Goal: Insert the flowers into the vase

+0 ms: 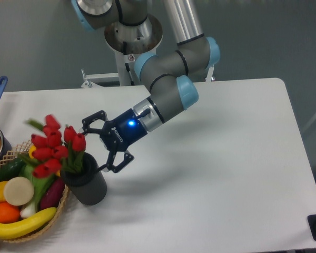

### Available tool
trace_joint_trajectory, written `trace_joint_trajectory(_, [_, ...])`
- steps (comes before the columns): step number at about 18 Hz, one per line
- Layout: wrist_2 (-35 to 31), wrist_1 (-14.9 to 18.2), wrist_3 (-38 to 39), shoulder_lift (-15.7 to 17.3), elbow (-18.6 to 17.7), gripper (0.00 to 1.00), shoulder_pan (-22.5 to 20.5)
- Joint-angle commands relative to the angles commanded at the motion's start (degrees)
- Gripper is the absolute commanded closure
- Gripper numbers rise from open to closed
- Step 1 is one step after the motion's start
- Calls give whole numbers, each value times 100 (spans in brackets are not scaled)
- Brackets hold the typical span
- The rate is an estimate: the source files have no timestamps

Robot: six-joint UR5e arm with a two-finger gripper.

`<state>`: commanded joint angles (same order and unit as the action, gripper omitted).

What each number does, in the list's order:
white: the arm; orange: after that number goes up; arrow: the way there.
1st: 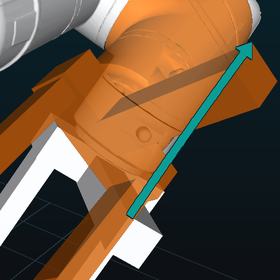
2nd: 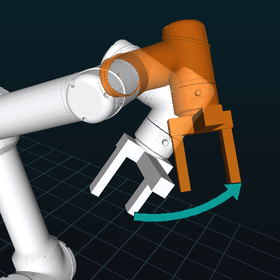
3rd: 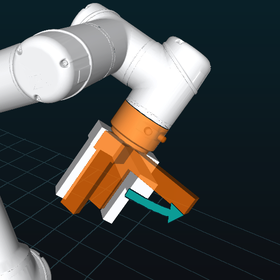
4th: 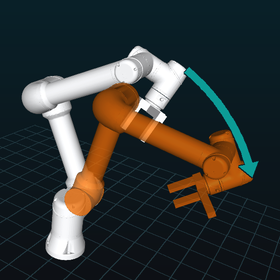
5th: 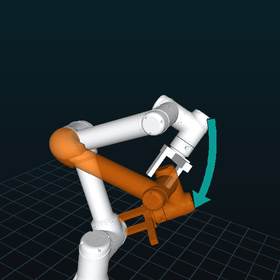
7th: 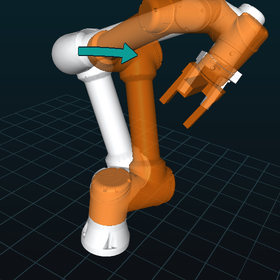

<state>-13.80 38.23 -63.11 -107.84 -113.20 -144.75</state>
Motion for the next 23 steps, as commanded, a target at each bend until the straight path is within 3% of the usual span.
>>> trace_joint_trajectory(10, [-52,18,26,150,-26,0,-264])
trace_joint_trajectory(18, [-773,26,18,360,-289,0,-237])
trace_joint_trajectory(23, [-1071,26,35,527,-290,0,-465])
